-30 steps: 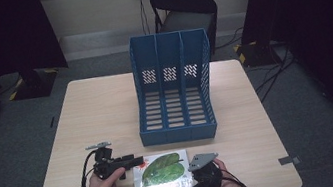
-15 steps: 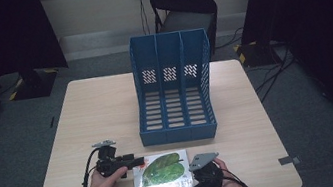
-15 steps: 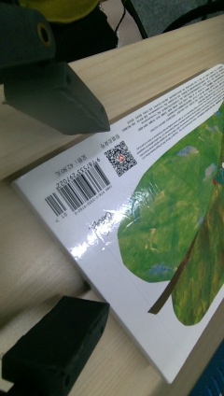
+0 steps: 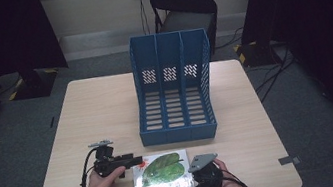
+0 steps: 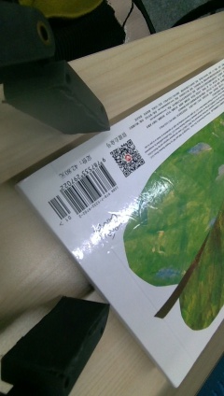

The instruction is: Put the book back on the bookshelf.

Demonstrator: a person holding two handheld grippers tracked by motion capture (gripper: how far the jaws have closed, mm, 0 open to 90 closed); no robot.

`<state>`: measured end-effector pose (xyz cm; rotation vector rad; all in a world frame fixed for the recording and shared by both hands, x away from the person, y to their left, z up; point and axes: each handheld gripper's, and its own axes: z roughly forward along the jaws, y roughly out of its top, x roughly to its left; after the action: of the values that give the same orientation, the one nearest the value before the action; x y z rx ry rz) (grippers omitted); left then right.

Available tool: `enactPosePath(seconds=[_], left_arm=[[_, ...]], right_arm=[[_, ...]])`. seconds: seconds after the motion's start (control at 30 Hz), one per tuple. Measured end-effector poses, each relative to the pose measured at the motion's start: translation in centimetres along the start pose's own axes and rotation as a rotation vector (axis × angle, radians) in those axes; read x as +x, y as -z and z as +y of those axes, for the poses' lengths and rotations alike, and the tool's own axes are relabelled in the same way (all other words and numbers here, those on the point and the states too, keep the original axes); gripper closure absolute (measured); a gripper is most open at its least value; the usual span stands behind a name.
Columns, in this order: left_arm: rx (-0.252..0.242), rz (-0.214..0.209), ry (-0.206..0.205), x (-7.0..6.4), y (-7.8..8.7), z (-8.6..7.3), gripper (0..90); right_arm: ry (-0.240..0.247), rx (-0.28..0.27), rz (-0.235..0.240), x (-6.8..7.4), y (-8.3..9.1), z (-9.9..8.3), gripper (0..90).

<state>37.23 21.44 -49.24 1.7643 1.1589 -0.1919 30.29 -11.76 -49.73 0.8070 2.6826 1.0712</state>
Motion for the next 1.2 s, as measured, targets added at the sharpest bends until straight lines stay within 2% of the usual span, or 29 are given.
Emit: enactPosePath(seconds=[0.27,0.33,0.4,0.6,0.73,0.93,1.0,1.1,1.2], left_arm=[[-0.012,-0.021,0.004,-0.15,0.31,0.04,36.0],[-0.016,-0.031,0.008,-0.23,0.38,0.04,36.7],[-0.010,-0.034,-0.005,-0.27,0.45,0.01,36.9],[-0.023,-0.048,0.023,-0.26,0.57,-0.05,36.7],[-0.025,-0.048,0.025,-0.25,0.59,-0.03,36.6],[-0.027,-0.035,-0.001,-0.56,0.66,-0.01,37.2],[-0.031,-0.048,0.009,-0.62,0.73,0.02,37.4],[-0.029,-0.038,0.000,-0.58,0.65,-0.03,37.4],[-0.024,-0.036,0.008,-0.52,0.41,-0.07,36.5]], right_arm=[[-0.005,-0.004,0.006,-0.08,0.10,0.08,9.6],[-0.002,-0.021,0.005,-0.06,0.29,0.15,11.0],[-0.001,-0.036,0.004,-0.03,0.37,0.25,10.6],[0.004,-0.039,-0.005,0.07,0.19,0.26,8.0],[0.015,-0.038,-0.014,0.23,0.09,0.20,7.1],[0.014,-0.042,-0.009,0.16,0.17,0.33,7.8],[0.004,-0.063,-0.009,0.14,0.33,0.50,9.4],[0.015,-0.071,-0.010,0.24,0.43,0.55,10.0],[0.025,-0.073,-0.017,0.36,0.38,0.59,9.6]])
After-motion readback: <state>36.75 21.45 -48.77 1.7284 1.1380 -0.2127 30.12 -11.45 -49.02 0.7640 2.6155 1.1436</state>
